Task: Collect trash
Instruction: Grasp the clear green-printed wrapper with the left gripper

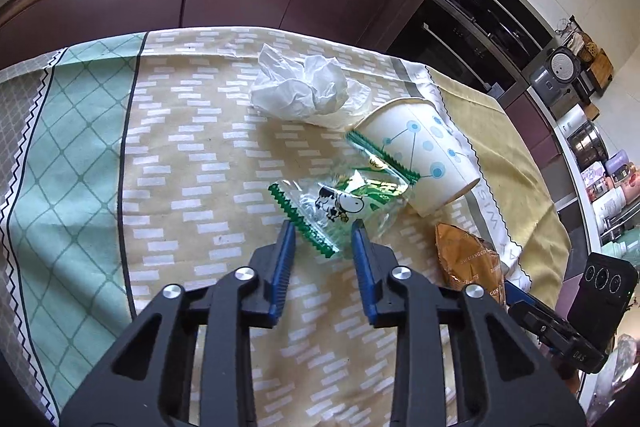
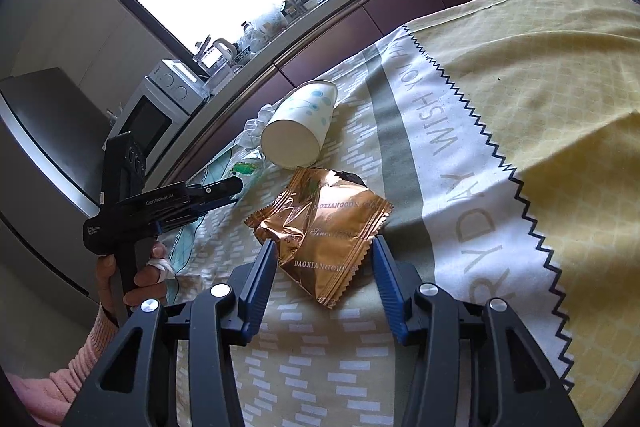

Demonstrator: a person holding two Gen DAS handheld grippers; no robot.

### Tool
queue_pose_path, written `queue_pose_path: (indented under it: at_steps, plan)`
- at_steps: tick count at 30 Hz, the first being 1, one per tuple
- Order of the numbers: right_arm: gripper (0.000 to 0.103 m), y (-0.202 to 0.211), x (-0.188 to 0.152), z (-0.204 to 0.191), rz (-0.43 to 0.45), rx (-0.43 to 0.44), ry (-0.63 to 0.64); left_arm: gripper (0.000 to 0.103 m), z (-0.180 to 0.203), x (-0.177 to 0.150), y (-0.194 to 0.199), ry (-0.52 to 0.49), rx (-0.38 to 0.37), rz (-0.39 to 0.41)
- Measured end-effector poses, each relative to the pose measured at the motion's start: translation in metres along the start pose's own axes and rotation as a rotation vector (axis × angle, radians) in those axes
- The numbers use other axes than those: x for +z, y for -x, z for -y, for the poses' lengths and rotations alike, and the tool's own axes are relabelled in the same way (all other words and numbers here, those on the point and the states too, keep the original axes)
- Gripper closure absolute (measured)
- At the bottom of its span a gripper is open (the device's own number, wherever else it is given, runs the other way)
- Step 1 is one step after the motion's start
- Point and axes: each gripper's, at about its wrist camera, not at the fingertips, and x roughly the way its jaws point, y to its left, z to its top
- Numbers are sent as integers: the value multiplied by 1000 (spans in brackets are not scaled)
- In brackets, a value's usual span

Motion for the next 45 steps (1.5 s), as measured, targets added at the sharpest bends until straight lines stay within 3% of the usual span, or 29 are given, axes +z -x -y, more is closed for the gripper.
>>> queue_pose_path:
  at_steps: [8, 14, 16, 17, 18, 19, 25, 29, 35, 39, 40, 44, 45]
  plan:
    - [92, -2, -1, 6, -12, 36, -36, 90, 5, -9, 8, -6, 13, 29]
    - [93, 1, -1, 5, -3, 64, -50, 91, 9, -19, 31, -29, 8, 70]
    - [92, 1, -1, 4, -6, 76, -54, 91, 11, -24, 38, -39, 2, 76]
    - [86, 0, 0, 4, -8, 72, -60, 91, 12, -27, 40, -44, 3, 78]
    - [73, 1, 0, 4, -2, 65, -65, 91, 13, -30, 43, -49, 3, 79]
    - [69, 0, 1, 3, 0, 62, -61, 91, 14, -32, 44, -53, 0, 78]
    - [68, -3, 4, -3, 1, 20, -45, 91, 18, -44, 48, -74, -11, 75]
    - [61, -4, 16, -12, 27, -41, 16, 91, 19, -49, 49, -76, -21, 70]
    - [52, -32, 29, -18, -65, -94, 90, 91, 18, -53, 52, -78, -22, 74]
    - [51, -36, 30, -22, -77, -110, 135, 91, 14, -57, 58, -73, -26, 80]
    - [54, -35, 29, -23, -82, -111, 144, 91, 13, -58, 60, -70, -24, 83]
    - [88, -37, 21, -25, -100, -128, 180, 91, 7, -61, 65, -55, -28, 90]
    - [90, -35, 20, -26, -98, -126, 182, 91, 6, -62, 66, -53, -29, 91]
